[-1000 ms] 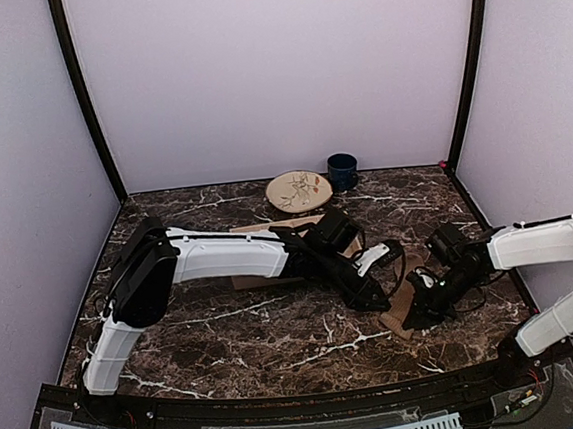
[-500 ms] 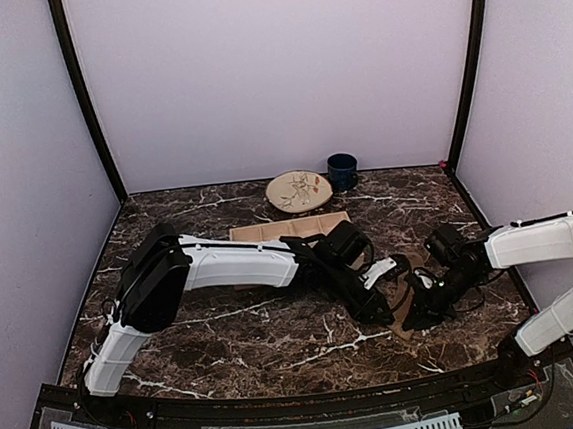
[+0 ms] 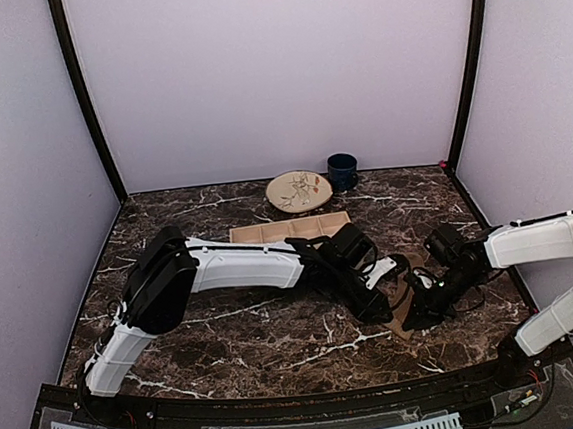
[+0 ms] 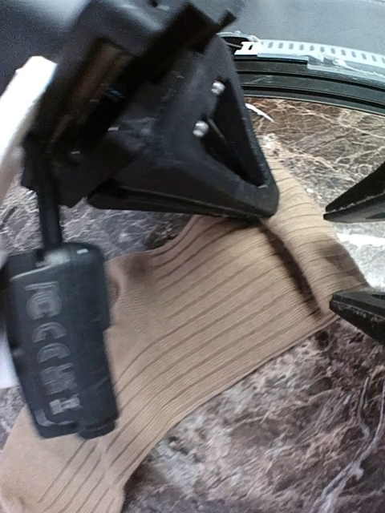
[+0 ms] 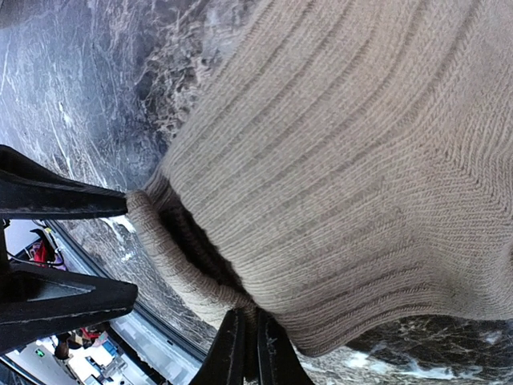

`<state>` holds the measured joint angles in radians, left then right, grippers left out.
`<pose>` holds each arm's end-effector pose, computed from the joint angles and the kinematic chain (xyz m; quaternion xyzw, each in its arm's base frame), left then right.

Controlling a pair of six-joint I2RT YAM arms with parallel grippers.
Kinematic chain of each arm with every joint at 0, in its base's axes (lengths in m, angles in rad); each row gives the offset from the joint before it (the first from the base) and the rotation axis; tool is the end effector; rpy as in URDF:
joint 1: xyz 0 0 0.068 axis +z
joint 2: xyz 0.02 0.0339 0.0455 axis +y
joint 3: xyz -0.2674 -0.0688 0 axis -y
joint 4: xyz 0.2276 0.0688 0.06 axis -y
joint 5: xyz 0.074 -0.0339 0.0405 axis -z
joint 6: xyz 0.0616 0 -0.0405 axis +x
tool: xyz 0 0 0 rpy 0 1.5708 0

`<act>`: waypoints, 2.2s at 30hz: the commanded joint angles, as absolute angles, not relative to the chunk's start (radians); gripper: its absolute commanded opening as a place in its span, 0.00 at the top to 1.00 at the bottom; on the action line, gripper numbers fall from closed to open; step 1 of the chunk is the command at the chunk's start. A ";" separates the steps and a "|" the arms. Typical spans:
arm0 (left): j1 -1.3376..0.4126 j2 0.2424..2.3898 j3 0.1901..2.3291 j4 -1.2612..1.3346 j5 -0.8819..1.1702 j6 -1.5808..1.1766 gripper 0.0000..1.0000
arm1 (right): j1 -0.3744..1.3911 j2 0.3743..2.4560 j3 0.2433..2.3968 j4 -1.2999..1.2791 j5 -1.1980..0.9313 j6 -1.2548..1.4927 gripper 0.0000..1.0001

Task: Roll the socks
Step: Roll the sock at the center of the board.

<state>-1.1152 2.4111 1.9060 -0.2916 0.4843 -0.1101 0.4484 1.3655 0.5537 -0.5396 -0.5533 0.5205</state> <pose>0.2106 -0.4950 0.1424 0.5123 0.7443 -0.3924 0.1721 0.1600 0.1129 0.1281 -0.0046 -0.9566 -0.2893 0.0332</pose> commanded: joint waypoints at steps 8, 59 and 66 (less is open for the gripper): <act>-1.121 2.463 1.992 -0.347 0.515 -0.139 0.67 | 0.441 1.374 0.572 -0.555 -0.560 0.502 0.92; -1.154 2.634 2.141 -0.788 0.314 -0.231 0.90 | 0.514 1.155 0.742 -0.733 -0.132 0.517 0.66; -1.154 2.671 2.174 -0.805 0.339 -0.220 0.90 | 0.658 1.083 0.762 -0.794 0.044 0.587 0.65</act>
<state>-1.1484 2.5645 2.2059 -0.6094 0.3820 -0.2375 0.5827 1.1179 0.7300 -0.7551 -0.0856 0.5339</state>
